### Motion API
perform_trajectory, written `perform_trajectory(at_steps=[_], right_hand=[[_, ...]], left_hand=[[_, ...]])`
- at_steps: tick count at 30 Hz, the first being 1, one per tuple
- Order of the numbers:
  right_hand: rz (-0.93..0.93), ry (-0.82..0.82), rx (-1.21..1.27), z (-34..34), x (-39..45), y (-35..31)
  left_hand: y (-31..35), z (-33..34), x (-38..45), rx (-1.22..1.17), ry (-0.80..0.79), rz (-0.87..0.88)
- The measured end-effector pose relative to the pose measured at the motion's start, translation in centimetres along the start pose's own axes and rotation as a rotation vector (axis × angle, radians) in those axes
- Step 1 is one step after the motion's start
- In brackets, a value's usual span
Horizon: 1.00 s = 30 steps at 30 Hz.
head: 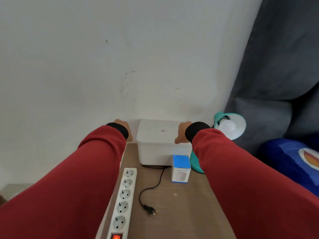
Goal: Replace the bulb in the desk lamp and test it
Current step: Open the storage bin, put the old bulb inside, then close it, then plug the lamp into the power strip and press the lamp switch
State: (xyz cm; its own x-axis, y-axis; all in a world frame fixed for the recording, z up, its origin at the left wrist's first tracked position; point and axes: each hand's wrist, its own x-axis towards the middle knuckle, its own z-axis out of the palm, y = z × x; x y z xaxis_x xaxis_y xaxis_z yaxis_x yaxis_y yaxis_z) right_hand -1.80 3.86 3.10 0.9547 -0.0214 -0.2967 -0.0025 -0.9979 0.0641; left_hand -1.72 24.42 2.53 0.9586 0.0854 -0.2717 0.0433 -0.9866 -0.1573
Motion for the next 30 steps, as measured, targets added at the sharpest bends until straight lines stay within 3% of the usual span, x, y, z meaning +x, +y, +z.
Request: perform_trajectory(at_steps=[7, 20, 25, 30], right_hand=[[-0.048, 0.010, 0.016, 2.1, -3.3, -3.3], [-0.189, -0.103, 0.077, 13.8, -3.7, -9.3], [-0.164, -0.130, 0.283, 18.8, -3.6, -9.9], [-0.117, -0.154, 0.547, 22.3, -2.9, -10.3]], left_hand=[[-2.3, 1.4, -4.1, -0.150, 0.101, -0.021], [-4.3, 14.3, -6.0, -0.277, -0.062, -0.024], [-2.9, 19.5, -7.0, -0.522, -0.058, 0.017], [-2.3, 23.6, -7.2, -0.933, -0.009, -0.024]])
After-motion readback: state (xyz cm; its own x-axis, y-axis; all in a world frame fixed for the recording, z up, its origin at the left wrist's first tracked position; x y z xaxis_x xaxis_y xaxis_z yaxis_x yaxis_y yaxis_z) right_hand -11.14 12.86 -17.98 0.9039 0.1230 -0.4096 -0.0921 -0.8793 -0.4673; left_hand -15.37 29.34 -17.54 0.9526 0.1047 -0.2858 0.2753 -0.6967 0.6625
